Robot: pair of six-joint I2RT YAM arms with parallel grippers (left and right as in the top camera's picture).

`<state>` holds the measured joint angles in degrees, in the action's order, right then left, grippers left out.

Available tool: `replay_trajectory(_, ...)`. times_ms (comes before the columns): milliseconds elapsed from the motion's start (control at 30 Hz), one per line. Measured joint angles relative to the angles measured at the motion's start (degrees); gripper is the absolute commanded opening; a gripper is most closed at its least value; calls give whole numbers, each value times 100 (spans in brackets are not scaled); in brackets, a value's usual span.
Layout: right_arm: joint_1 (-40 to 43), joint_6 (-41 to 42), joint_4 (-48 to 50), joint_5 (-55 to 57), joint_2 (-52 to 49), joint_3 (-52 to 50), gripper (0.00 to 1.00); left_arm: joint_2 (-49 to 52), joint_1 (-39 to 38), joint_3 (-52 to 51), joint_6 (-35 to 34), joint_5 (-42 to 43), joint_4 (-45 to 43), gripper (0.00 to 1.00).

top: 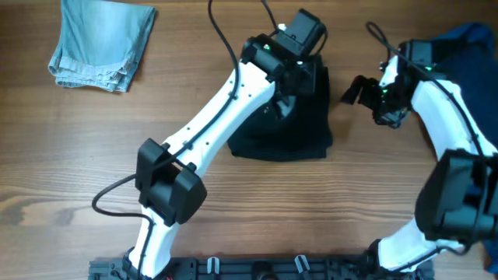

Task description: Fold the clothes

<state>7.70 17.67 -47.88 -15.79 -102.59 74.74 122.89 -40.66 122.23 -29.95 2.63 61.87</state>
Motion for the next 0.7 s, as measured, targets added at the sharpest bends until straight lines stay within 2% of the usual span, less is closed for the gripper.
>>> replay_trajectory(67,39,0,-57,0,188,0,100,9,-52,0,-9,57,-83,64)
replay_trajectory(133,66,-2,-116,0,474,0,100,9,-109,4,-24,155,-212,67)
replay_trajectory(300,66,-2,-260,0,933,2,100,-42,-111,15,164,350,-334,71)
replay_trajectory(433,66,-109,-350,-129,992,7,99,-442,238,24,291,356,256,70)
replay_trajectory(467,66,-166,-330,-315,992,7,94,-595,459,33,295,339,553,66)
replay_trajectory(500,66,-238,-293,-439,992,9,84,-695,675,52,308,323,730,58)
replay_trajectory(567,63,-278,-203,-846,992,9,66,-811,1237,94,326,348,1239,54)
replay_trajectory(600,59,-284,-166,-1014,992,11,60,-811,1504,70,389,396,1488,53)
replay_trajectory(633,35,-321,-153,-1128,992,11,53,-802,1655,-11,417,446,1578,48)
replay_trajectory(700,-68,-317,-111,-1257,992,11,40,-763,1779,-264,490,573,1561,44)
